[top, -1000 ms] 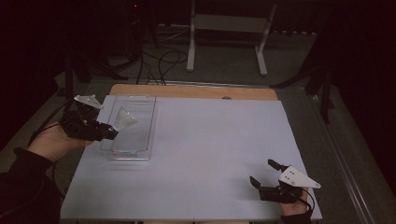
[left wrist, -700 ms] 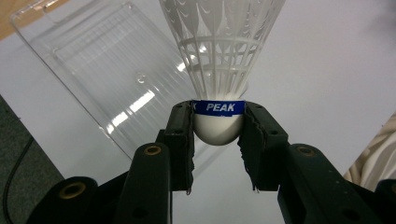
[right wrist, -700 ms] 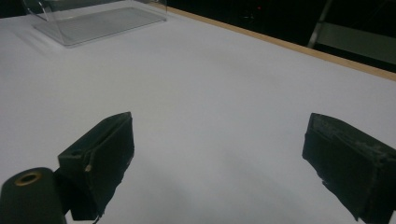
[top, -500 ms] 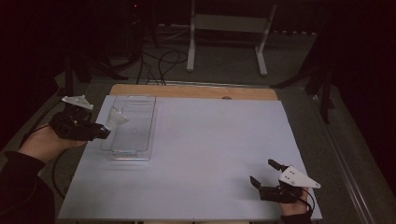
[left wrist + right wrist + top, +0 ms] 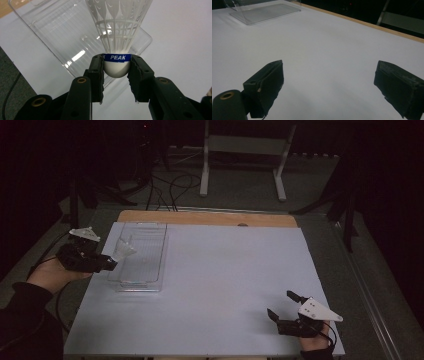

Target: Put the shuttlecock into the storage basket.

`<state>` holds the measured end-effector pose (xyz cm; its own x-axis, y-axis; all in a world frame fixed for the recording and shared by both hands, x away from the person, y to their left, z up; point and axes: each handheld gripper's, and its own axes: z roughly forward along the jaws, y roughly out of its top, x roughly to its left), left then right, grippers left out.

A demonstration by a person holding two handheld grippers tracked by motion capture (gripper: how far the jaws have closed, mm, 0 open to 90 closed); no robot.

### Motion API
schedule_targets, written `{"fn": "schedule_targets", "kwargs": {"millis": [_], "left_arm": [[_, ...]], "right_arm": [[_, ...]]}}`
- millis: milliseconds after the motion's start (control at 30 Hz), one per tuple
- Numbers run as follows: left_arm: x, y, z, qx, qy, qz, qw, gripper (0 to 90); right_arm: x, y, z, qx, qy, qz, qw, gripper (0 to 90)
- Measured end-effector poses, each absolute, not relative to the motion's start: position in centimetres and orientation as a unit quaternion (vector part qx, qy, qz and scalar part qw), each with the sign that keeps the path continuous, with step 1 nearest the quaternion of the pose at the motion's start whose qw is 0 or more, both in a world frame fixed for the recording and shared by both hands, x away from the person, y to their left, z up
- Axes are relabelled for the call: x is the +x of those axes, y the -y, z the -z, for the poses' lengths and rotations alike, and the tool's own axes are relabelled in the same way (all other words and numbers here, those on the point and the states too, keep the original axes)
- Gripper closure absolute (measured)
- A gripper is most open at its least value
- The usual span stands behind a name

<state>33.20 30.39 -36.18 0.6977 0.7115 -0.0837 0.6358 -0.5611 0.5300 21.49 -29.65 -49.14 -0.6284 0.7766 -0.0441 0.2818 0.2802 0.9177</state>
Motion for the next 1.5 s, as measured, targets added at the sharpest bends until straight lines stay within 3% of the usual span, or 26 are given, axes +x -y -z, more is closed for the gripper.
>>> {"fn": "schedule_targets", "kwargs": {"millis": [1500], "left_arm": [[36.2, -30.1, 42.3, 0.885, -0.414, -0.034, 0.208, 66.1]], "right_arm": [[21.4, 29.6, 49.2, 0.346, -0.761, -0.488, 0.253, 9.0]]}}
